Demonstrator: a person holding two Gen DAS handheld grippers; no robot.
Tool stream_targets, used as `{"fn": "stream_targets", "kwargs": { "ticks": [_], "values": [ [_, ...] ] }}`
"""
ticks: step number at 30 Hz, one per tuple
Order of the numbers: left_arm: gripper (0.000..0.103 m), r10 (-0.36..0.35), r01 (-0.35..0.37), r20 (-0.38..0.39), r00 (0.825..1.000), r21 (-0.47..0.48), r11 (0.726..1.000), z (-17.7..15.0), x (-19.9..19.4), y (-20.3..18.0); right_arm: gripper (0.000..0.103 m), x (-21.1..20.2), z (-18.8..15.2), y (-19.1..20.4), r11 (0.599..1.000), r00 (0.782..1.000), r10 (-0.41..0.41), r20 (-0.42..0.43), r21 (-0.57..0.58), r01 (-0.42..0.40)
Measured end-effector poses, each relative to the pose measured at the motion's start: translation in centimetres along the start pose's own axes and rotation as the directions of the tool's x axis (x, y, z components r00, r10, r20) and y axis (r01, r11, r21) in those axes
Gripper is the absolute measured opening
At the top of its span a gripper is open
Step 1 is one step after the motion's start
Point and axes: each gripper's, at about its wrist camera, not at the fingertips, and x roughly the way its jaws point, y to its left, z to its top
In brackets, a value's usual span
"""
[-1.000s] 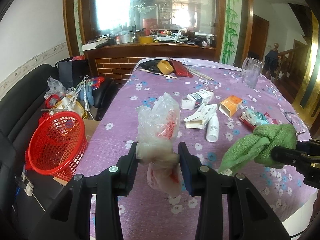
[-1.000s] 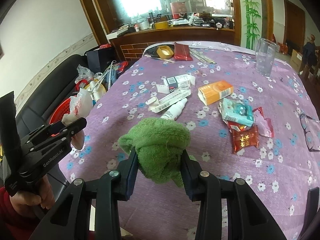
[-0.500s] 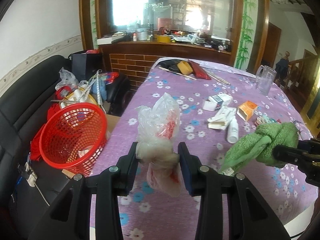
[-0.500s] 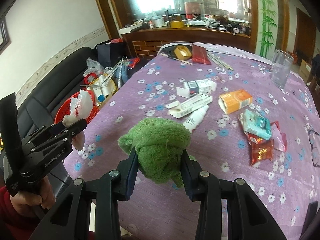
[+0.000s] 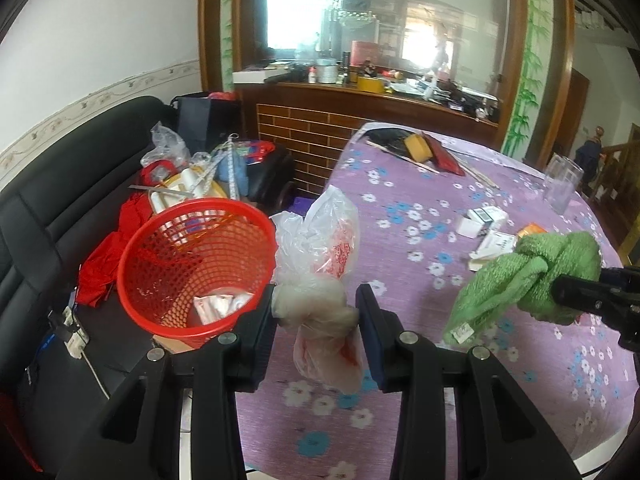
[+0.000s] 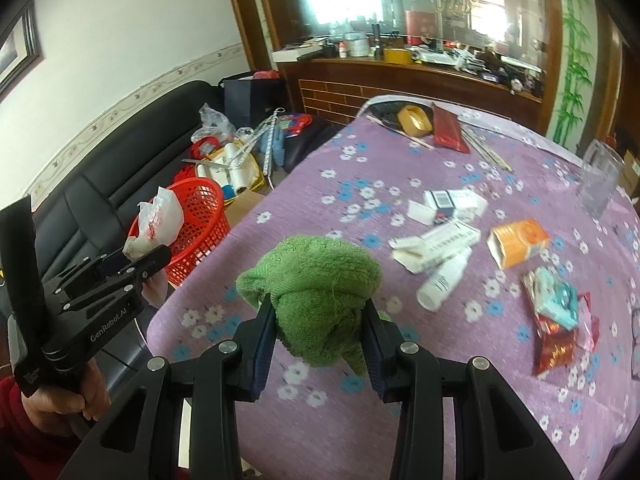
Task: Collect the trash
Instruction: 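Carry the plastic bag with the left tool while the right tool carries the towel to the basket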
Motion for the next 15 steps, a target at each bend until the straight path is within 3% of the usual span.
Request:
{"fn": "stream_targets", "kwargs": {
  "ticks": [15],
  "values": [
    [0.038,0.068,-0.067,0.009,0.998,-0.090,0.994,1.1,0.9,7.1,0.043,3.7,4.3,6.3,0.995,0.999,0.047,-0.009,-0.093,-0.047]
  ]
}}
